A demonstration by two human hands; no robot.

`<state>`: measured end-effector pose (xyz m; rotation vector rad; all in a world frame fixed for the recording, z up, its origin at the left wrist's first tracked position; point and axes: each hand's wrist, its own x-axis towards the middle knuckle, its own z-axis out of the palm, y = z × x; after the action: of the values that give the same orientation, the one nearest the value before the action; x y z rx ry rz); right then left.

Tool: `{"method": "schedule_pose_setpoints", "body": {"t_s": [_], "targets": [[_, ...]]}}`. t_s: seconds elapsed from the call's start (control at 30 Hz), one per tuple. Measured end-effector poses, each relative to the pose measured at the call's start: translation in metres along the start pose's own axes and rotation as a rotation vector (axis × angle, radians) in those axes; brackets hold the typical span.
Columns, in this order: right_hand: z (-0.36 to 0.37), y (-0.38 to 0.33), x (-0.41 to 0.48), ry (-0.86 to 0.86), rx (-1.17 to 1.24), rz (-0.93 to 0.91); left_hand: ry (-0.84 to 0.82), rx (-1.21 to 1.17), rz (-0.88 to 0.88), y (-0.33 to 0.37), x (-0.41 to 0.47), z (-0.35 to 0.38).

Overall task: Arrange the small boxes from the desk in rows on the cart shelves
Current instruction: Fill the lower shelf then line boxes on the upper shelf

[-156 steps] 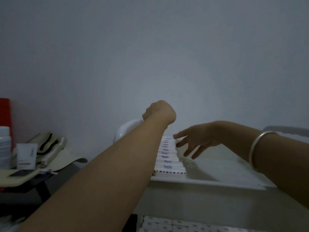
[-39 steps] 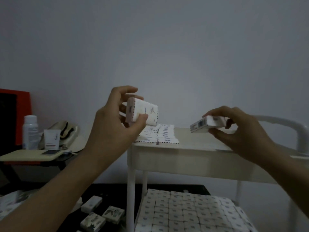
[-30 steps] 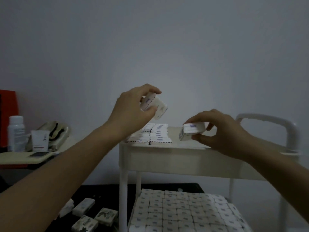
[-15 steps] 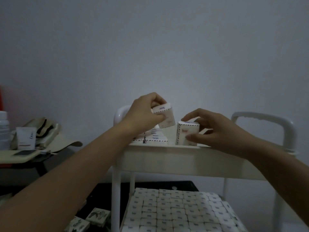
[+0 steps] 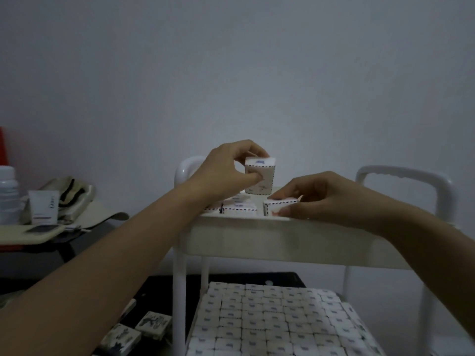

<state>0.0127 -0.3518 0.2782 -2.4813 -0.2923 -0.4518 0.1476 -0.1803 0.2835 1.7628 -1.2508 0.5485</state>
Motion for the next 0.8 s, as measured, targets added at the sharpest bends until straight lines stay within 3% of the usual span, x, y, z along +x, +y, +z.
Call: {"method": "schedule_pose_setpoints", "body": {"t_s": [0.17,0.3,0.47,0.6,0.8], "targets": [[-0.001,-0.002,0.0,-0.061,-0.014,0.011,0.006,0.038,0.035,0.002,-0.001,0.0],[-0.002,-0.003,-0.001,-0.081,0.015,0.055,0.149,0.2,0.04,0.005,0.0,0.0],[-0.003,-0.004,-0.004,-0.059,0.099,0.092,0.088,-0.232,-0.114,0.015,0.006,0.002],[-0.001,-0.004,-0.002,-0.015,0.146,0.112,0.032,-0.372,-0.228,0.029,0.016,0.001],[0.0,-0.004,-0.002,0.015,0.164,0.105,-0.058,-0.079,-0.222,0.027,0.031,0.003]]}}
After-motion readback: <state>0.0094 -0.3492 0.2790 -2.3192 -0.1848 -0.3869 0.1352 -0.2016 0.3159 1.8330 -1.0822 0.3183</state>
